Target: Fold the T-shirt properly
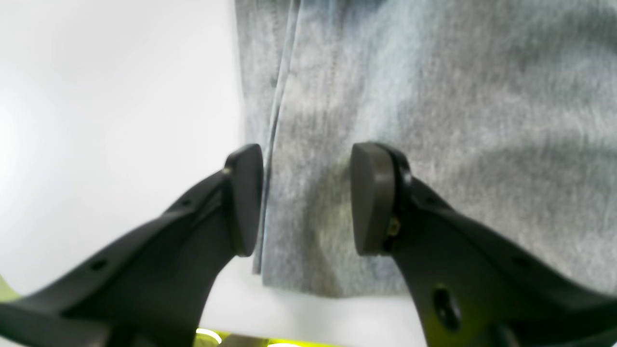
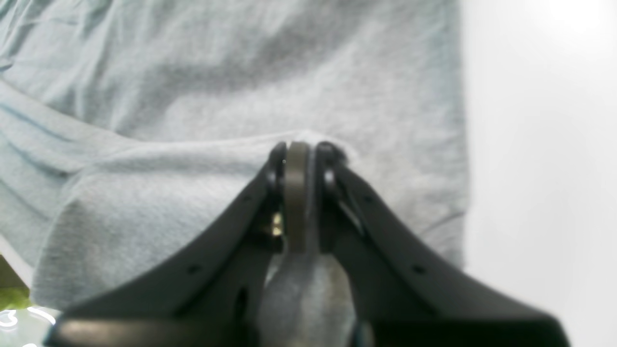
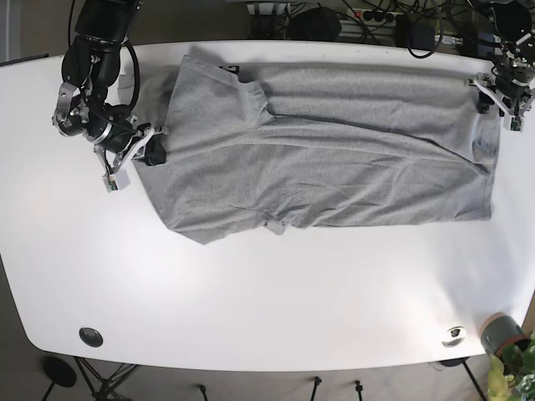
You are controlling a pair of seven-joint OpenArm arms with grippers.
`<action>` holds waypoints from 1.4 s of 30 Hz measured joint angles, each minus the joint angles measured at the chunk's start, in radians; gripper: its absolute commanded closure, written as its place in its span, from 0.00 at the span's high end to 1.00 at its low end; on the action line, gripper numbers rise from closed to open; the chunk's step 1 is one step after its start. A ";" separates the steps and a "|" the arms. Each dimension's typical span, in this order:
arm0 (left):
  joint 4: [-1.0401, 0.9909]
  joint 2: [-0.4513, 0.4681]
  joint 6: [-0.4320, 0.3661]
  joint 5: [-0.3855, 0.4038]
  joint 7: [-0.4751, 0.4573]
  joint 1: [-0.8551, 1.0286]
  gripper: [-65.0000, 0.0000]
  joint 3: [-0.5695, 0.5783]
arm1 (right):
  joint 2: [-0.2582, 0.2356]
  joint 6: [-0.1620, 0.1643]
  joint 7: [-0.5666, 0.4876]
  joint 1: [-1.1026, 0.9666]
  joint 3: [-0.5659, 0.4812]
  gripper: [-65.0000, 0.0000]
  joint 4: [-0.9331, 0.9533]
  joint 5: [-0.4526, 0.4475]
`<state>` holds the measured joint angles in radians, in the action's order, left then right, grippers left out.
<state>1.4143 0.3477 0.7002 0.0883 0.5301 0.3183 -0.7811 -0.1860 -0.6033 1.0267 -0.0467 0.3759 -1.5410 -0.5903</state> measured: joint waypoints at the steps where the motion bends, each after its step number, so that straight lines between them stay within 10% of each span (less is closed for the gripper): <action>1: 0.000 0.000 0.000 0.002 -0.003 -0.002 0.42 0.000 | -0.005 0.000 0.000 0.006 0.000 0.05 0.002 -0.001; 5: 0.000 0.000 0.000 0.002 -0.003 -0.002 0.42 0.000 | -0.017 0.000 -0.004 0.018 0.000 0.07 0.000 -0.002; 14: 0.000 0.000 0.000 0.001 0.002 -0.047 0.43 -0.007 | -0.052 0.000 0.003 -0.002 0.008 0.58 -0.056 -0.001; 20: 0.042 -0.004 0.000 -0.004 0.012 -0.062 0.43 -0.043 | -0.055 0.000 0.004 0.015 0.005 0.57 -0.067 0.011; 32: 0.092 0.003 0.000 0.002 0.072 -0.201 0.43 -0.043 | 0.047 -0.015 -0.002 0.284 -0.003 0.57 0.024 0.388; 42: 0.091 -0.003 0.000 -0.002 0.072 -0.249 0.43 -0.037 | 0.031 -0.008 -0.140 0.440 -0.001 0.57 0.337 0.407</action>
<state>1.5055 0.3450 0.7006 0.0864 0.6018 0.0696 -0.8181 -0.1551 -0.6113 0.8871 0.3931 0.3752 -1.2041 -0.1837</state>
